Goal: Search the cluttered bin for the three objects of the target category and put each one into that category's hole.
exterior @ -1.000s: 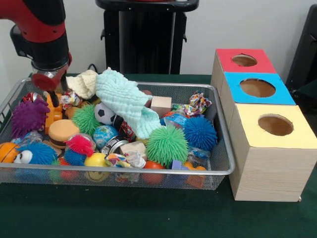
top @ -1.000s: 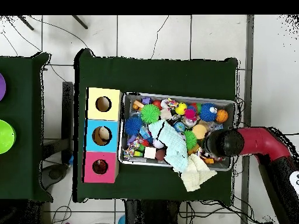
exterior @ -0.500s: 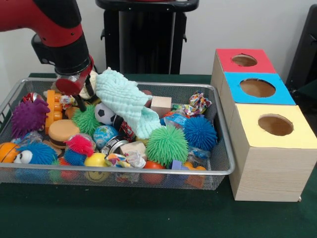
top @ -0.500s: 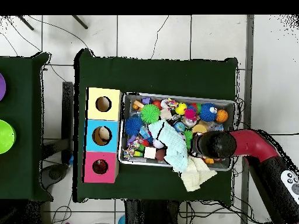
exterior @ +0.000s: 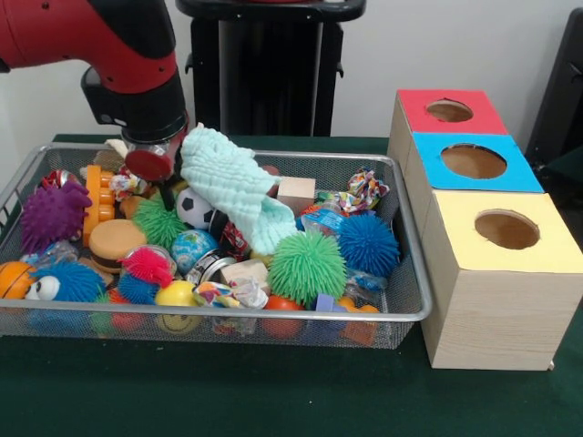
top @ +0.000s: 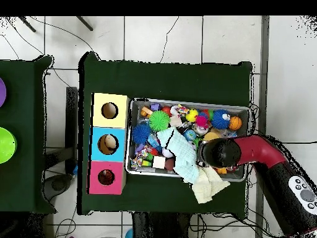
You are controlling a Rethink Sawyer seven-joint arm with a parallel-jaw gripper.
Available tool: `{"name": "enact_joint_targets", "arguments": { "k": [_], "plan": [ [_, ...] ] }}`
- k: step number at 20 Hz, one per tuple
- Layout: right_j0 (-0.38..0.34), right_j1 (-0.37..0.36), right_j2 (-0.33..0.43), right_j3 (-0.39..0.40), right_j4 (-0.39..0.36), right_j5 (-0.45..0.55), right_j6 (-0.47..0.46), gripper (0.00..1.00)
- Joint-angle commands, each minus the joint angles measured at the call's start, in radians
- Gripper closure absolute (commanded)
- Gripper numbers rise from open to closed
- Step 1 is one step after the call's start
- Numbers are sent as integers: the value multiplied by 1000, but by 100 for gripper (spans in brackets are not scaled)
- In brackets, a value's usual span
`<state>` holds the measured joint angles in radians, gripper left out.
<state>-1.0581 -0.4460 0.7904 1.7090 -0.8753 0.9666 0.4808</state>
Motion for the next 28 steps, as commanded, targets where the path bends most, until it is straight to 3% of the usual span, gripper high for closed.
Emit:
{"name": "enact_joint_targets", "arguments": {
  "k": [1, 28],
  "plan": [
    [32, 10, -62, -48, -98, -6, -146, 0],
    [22, -37, -28, -52, -153, -82, -146, 0]
  ]
}}
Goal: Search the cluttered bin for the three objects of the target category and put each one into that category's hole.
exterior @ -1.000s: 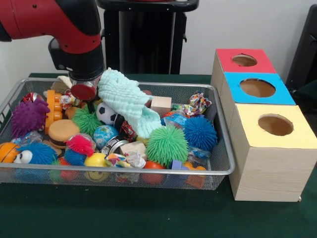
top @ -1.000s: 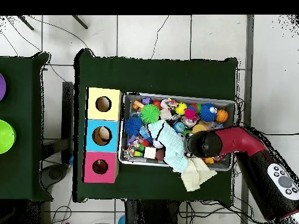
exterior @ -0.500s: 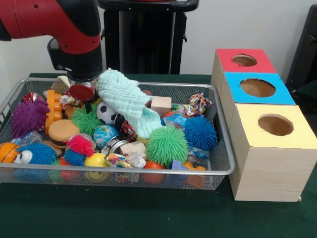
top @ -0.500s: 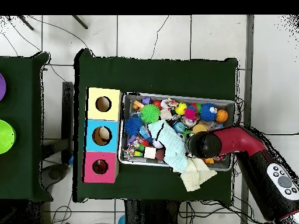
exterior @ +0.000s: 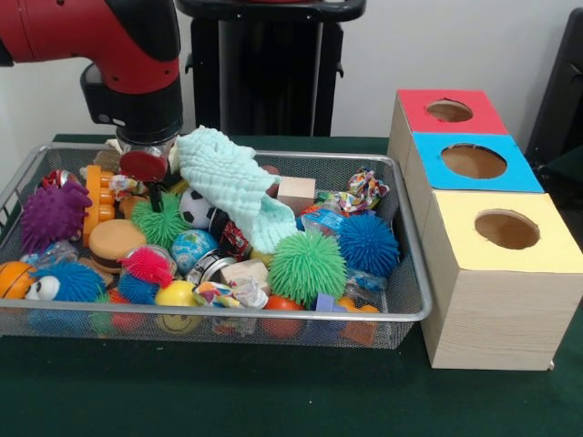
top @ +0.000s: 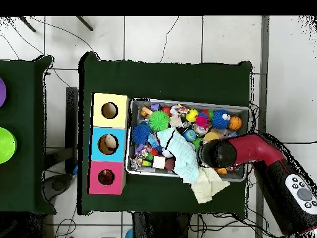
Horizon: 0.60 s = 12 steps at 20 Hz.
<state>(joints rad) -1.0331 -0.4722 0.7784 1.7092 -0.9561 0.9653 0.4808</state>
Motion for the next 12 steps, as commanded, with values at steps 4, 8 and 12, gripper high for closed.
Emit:
{"name": "enact_joint_targets", "arguments": {
  "k": [4, 8, 12],
  "plan": [
    [0, -3, -19, -52, -77, -89, -143, 0],
    [11, 15, -34, -58, -97, -110, -120, 0],
    [35, 4, -59, -75, -146, -132, -84, 0]
  ]
}}
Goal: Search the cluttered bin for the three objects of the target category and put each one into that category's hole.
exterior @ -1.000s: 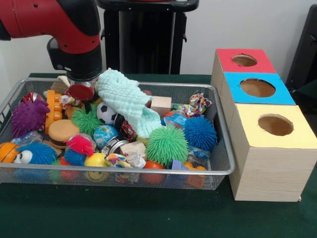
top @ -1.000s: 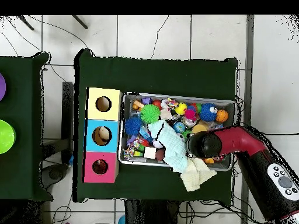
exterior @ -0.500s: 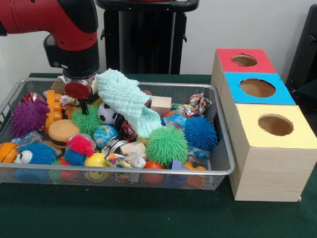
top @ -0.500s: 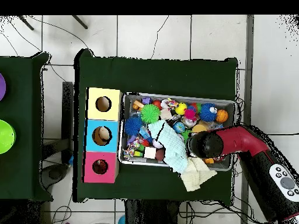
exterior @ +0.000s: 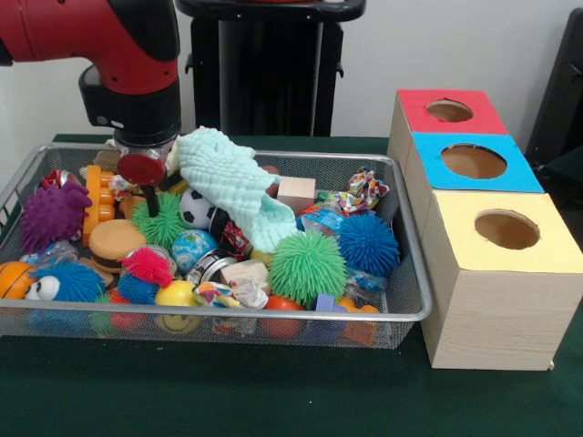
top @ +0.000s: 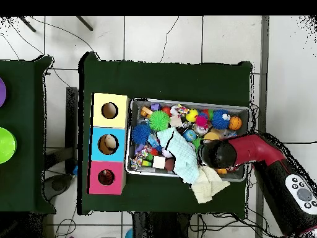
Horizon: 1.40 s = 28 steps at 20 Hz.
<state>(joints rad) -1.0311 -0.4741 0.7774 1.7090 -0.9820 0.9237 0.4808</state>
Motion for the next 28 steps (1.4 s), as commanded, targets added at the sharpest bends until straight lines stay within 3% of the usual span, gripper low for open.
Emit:
{"name": "enact_joint_targets", "arguments": {
  "k": [1, 7, 13, 28],
  "plan": [
    [40, 2, -62, -79, -129, -91, -79, 0],
    [84, -25, -98, -95, -201, -89, -65, 0],
    [121, -33, -135, -99, -228, -66, -54, 0],
    [151, -75, -184, -99, -215, -55, -66, 0]
  ]
}}
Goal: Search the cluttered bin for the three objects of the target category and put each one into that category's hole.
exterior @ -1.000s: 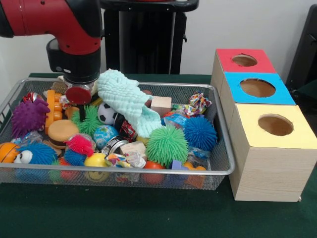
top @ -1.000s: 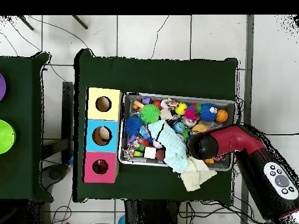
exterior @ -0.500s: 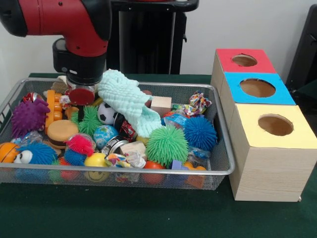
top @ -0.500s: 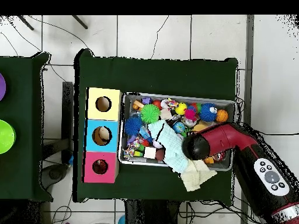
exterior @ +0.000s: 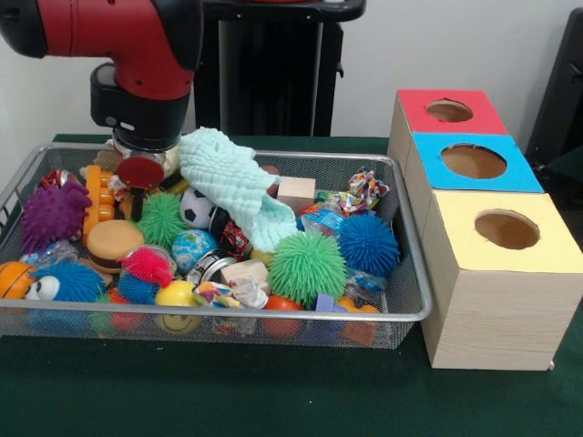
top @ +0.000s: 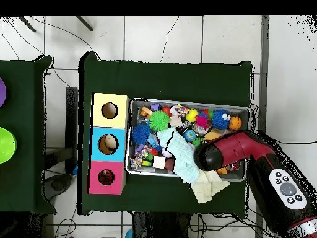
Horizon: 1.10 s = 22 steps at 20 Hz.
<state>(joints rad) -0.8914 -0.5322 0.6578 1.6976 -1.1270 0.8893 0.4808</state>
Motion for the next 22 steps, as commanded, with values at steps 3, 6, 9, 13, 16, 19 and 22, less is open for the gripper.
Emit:
{"name": "enact_joint_targets", "arguments": {
  "k": [3, 6, 9, 13, 16, 19, 22],
  "plan": [
    [12, -13, -75, -93, -67, -17, -66, 0],
    [12, 19, -85, -103, -57, -4, -76, 0],
    [-1, 50, -90, -106, -26, 12, -90, 0],
    [-33, 90, -81, -91, 28, 15, -118, 0],
    [-50, 118, -71, -78, 63, 14, -132, 0],
    [-62, 131, -64, -66, 89, 21, -141, 0],
    [-88, 153, -35, -48, 130, 7, -155, 0]
  ]
}}
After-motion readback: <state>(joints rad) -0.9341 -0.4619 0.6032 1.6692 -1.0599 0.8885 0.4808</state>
